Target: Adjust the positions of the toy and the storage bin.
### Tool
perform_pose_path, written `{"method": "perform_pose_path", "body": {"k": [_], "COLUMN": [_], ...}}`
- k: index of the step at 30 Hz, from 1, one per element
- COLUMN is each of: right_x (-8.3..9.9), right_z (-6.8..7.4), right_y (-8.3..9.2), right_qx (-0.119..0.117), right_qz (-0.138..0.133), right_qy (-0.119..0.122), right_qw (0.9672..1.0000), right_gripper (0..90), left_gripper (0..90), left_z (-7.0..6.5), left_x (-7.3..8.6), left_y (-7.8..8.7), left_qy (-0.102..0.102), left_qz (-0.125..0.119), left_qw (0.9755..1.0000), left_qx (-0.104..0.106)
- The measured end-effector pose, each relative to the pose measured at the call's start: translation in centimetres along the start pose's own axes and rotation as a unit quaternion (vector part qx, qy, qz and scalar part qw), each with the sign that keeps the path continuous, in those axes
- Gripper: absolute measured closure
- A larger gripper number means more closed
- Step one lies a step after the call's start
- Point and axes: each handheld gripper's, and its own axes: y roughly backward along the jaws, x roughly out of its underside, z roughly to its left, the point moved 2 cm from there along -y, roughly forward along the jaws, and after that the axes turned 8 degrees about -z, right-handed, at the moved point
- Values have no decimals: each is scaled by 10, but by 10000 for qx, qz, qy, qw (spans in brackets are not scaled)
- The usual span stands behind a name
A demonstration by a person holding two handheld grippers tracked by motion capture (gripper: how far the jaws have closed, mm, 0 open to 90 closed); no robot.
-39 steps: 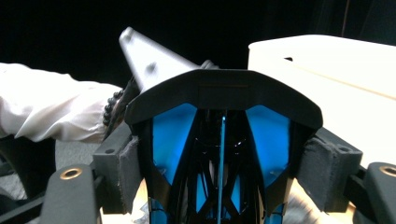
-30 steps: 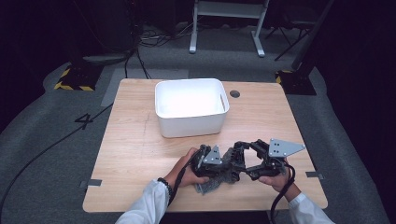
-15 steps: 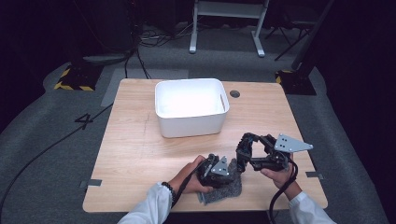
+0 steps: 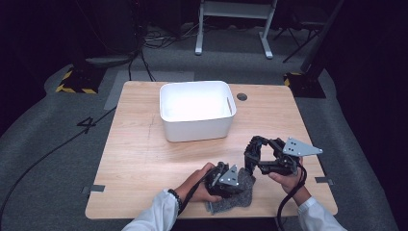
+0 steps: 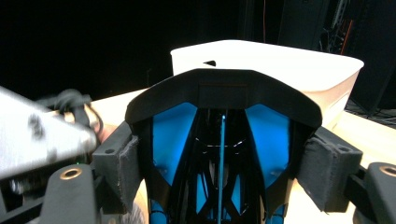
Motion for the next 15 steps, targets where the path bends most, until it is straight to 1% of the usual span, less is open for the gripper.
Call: {"method": "perform_pose_path", "body": {"k": [2,4,7,8,10,12,13,15], "right_x": [2,5,7,7,6,6,5,2], "right_z": [0,1,3,5,7,7,6,2], "right_y": [-1,-4,-7,-8,-9,-9,-8,-5], "right_qx": [20,23,-36,-56,-58,-53,-54,6], "right_qz": [51,118,163,148,168,164,145,45], "right_qy": [-8,-36,-46,-14,45,40,-32,-73], "right_qw": [10000,9999,9999,9999,9998,9998,9999,10000], "right_gripper": [254,253,253,253,253,253,253,254], "left_gripper": [673,672,671,671,670,671,671,671], "left_z": [1,0,-3,-4,-5,-6,-5,-2], "left_x": [-4,-9,-14,-15,-16,-16,-16,-14], "left_y": [9,18,25,27,29,30,32,33], "left_qy": [38,42,-43,-105,-186,-271,-278,-211], "left_qz": [-247,-434,-538,-525,-423,-376,-352,-213], "left_qw": [9997,9990,9985,9986,9989,9989,9990,9994], "left_qx": [-4,-9,11,36,6,-9,-64,-194]}}
